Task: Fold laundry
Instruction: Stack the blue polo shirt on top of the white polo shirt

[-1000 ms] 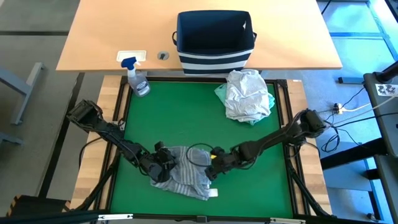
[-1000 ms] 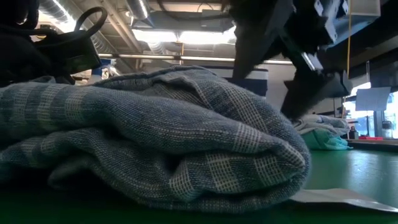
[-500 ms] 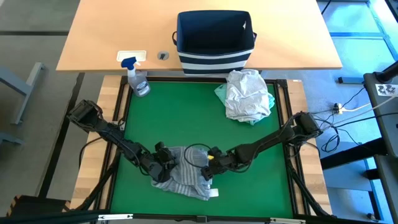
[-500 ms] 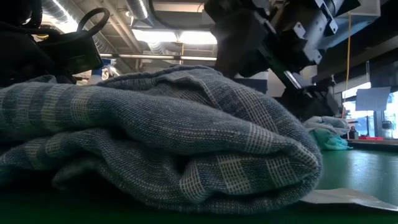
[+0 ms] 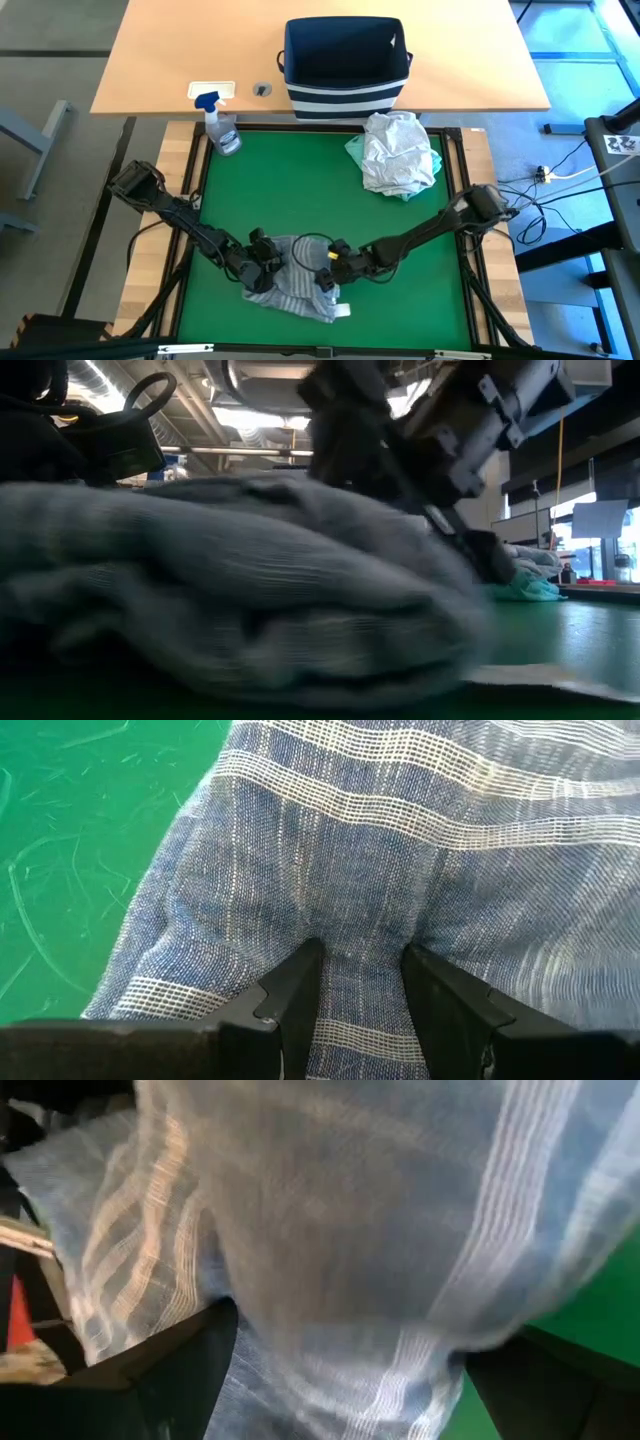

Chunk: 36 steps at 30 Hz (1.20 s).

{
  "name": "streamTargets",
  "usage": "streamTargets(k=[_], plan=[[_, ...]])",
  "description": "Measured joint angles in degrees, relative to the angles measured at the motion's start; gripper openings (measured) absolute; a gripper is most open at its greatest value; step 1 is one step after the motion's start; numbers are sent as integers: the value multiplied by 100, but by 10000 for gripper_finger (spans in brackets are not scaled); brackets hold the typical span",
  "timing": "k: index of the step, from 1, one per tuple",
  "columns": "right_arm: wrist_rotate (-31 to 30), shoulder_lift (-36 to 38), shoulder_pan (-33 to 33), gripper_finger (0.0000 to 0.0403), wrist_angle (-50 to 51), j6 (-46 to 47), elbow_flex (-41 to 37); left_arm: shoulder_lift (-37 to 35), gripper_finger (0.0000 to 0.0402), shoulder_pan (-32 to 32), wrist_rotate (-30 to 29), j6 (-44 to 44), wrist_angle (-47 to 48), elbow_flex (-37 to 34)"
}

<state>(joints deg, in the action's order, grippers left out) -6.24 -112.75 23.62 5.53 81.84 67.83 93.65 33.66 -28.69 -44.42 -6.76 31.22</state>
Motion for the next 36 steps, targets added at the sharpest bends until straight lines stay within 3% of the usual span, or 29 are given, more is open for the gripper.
streamTargets(k=[9, 20, 23, 29, 36], plan=[[-257, -819, 4, 371, -2216, 129, 17, 0, 143, 1, -6, 0, -22, -2], [-278, -943, 208, 357, -3058, -79, -13, 0, 143, 1, 1, 2, -23, -2], [-840, -944, 432, 341, -3065, 99, -15, 0, 143, -1, 50, 2, -31, -2], [-2622, -1126, 734, 324, -2972, 943, 9, 0, 143, -1, 85, 1, -63, -2], [-2848, -1320, 645, 323, -4077, 138, 2, 0, 143, -1, 114, 2, -140, -4]])
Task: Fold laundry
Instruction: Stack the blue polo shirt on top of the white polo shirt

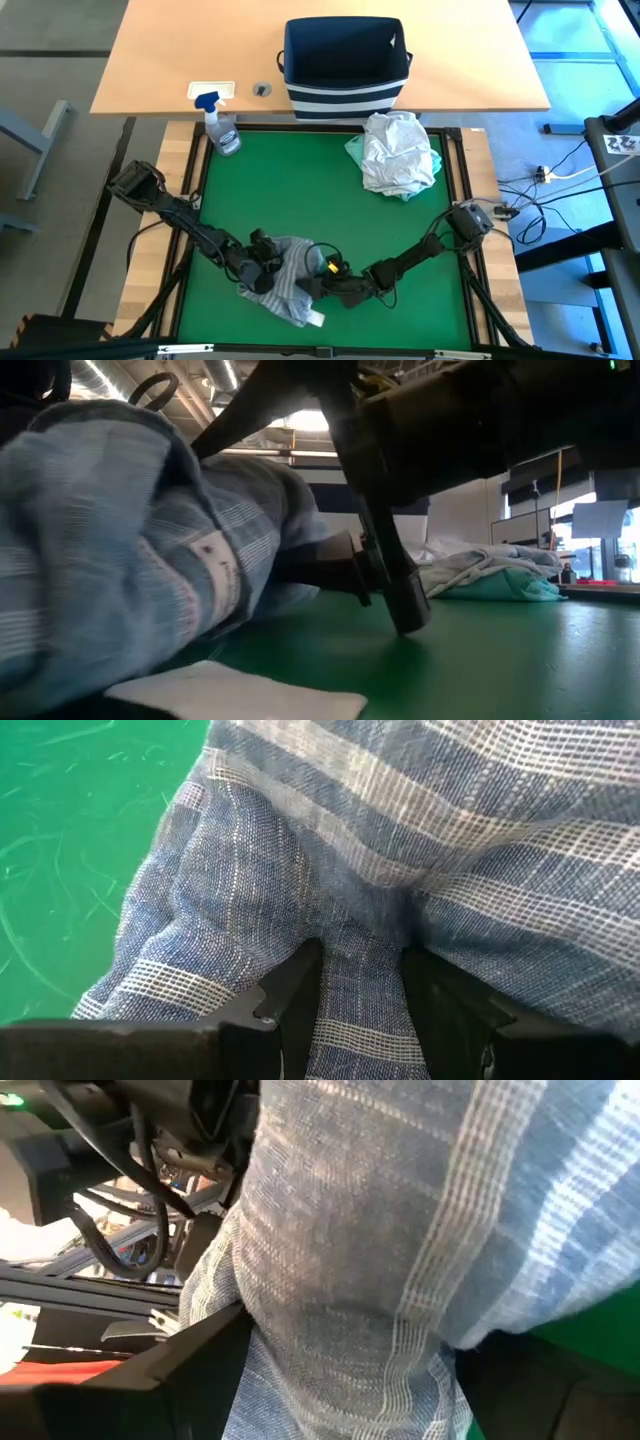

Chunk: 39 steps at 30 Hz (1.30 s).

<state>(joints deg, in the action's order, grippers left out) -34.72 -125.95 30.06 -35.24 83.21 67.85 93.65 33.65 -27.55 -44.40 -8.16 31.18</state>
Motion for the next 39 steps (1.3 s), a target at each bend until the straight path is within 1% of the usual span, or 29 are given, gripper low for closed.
streamTargets(k=[3, 6, 7, 9, 11, 13, 15, 20, 23, 27, 32, 36, 39], plan=[[-85, -7, -29, 323, -39, -112, -4, 0, 143, 0, 2, 0, -2, 0], [-11, 6, -111, 323, 202, -79, 2, 0, 143, 0, 2, 0, -4, 0], [78, 9, -147, 323, 230, -126, 2, 0, 143, 0, 2, 0, -4, 0], [474, 13, -207, 323, 182, -331, 1, 0, 143, 0, 2, 0, -6, 0], [783, 2, -215, 323, -96, -530, -12, 0, 143, 0, 6, 0, -10, 2], [929, -25, -204, 323, -446, -757, -21, 0, 143, 0, 12, 0, -16, 2], [946, -33, -157, 323, -596, -837, -28, 0, 143, 4, 18, 0, -22, 2], [880, -33, -17, 323, -704, -838, -28, 0, 143, 4, 33, 0, -22, 4], [876, -33, 25, 323, -784, -990, -28, 0, 143, 4, 44, 0, -24, 7], [429, -22, 8, 323, -875, -885, -24, 0, 143, 4, 42, 0, -24, 7], [246, -19, -167, 323, -875, -833, -17, 0, 143, 2, 36, -2, -45, 4], [-167, -10, -259, 323, -862, -678, -12, 0, 143, 0, 33, -4, -57, 4], [-133, -4, -360, 323, -639, -674, 0, 0, 143, 0, 28, -7, -75, 2]])
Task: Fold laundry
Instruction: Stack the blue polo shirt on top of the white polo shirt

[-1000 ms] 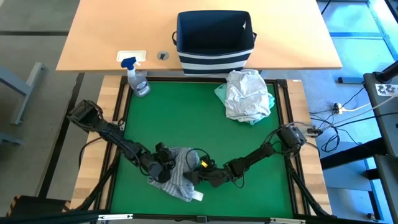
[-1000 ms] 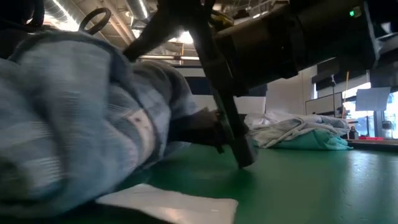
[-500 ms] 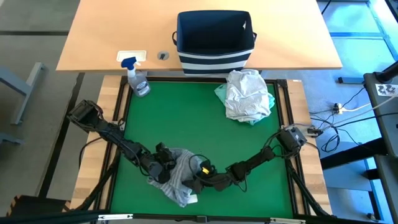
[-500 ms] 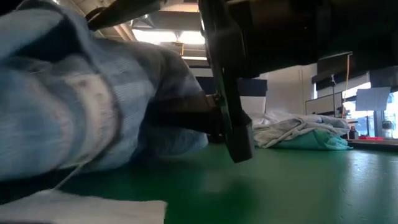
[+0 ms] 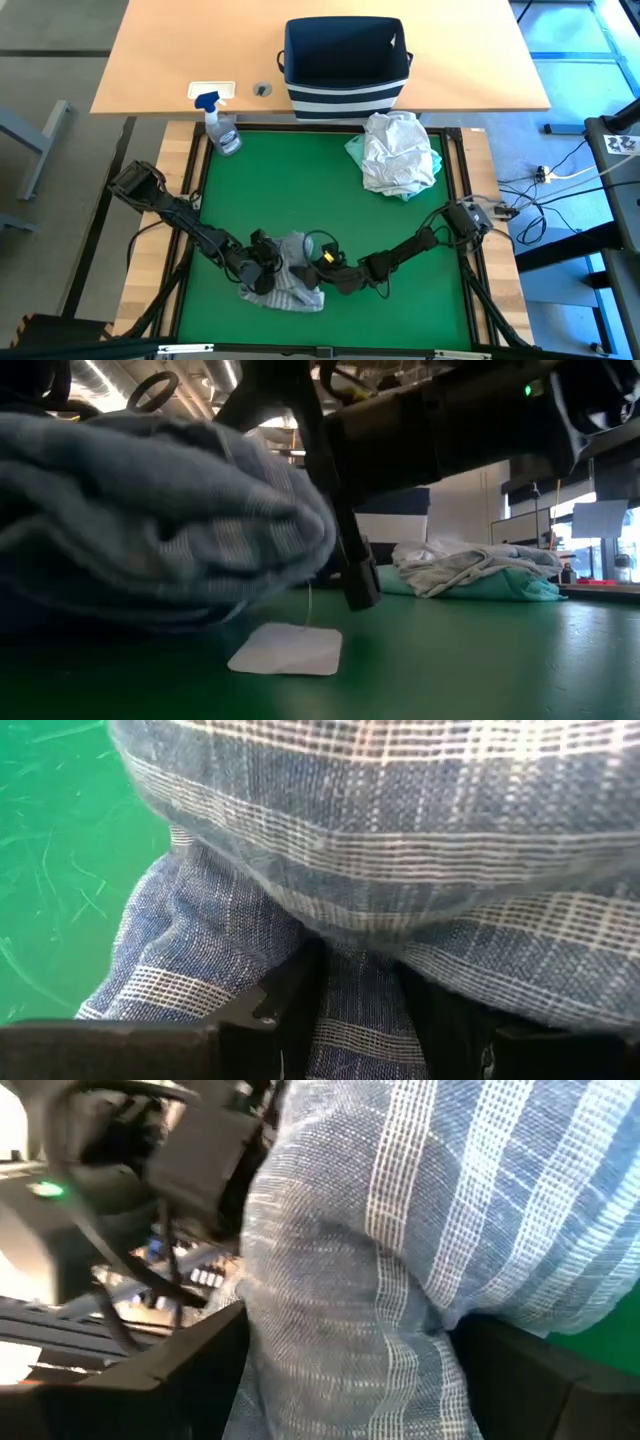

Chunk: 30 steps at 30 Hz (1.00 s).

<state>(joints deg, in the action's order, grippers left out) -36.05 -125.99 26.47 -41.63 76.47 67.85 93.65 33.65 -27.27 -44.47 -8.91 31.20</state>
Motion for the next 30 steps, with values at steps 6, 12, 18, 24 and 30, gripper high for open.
streamTargets(k=[6, 12, 18, 24, 30], plan=[[831, 4, -152, 318, 297, 128, 2, 0, 143, 0, -42, 0, -19, -2], [1282, 13, -273, 209, 411, 129, 7, 0, 143, 0, -52, 3, -21, -2], [1781, 37, -338, 33, 602, -23, 20, -340, 143, 18, 93, 789, 191, -14], [2526, 407, -367, 53, 1775, -188, 8, -1516, 143, 22, 86, 1053, 1141, -11], [3157, 1363, -483, 35, 4079, -769, 4, -2665, 143, -38, 166, 1024, 1861, -7]])
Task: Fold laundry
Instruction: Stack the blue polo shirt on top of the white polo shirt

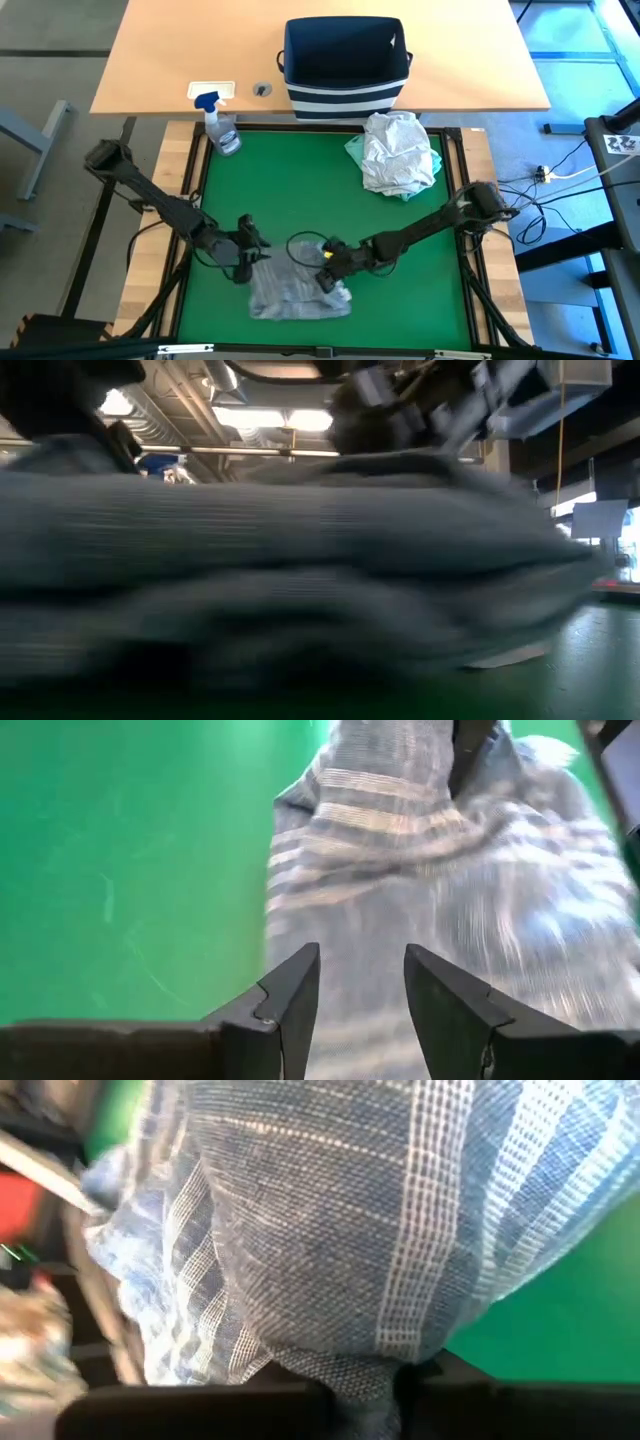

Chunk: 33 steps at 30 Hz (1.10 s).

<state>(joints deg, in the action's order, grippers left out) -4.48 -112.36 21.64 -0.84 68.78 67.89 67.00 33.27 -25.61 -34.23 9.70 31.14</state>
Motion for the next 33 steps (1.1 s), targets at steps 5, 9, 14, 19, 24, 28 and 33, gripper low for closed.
streamTargets(k=[5, 9, 14, 19, 24, 28, 33], plan=[[486, 866, -195, 37, 1773, -570, -6, -671, 143, -185, -13, -8, 323, 4], [566, 1559, -345, 48, 3025, -1084, -6, -939, 143, -375, -9, -5, 498, 4], [680, 2427, -656, 36, 4547, -1871, -6, -1003, 143, -749, 245, 34, 507, 7], [715, 3133, -1213, 38, 5944, -3081, -6, -1003, 143, -1292, 418, 211, 489, 9], [859, 3666, -2202, 40, 7043, -5006, -6, -1005, 143, -1893, 415, 310, 487, 11], [860, 3851, -3241, 36, 7496, -6741, -6, -1005, 143, -2381, 408, 331, 476, 13], [856, 3775, -4431, 41, 7654, -8486, 198, -1005, 143, -2861, 417, 294, 453, 15]])
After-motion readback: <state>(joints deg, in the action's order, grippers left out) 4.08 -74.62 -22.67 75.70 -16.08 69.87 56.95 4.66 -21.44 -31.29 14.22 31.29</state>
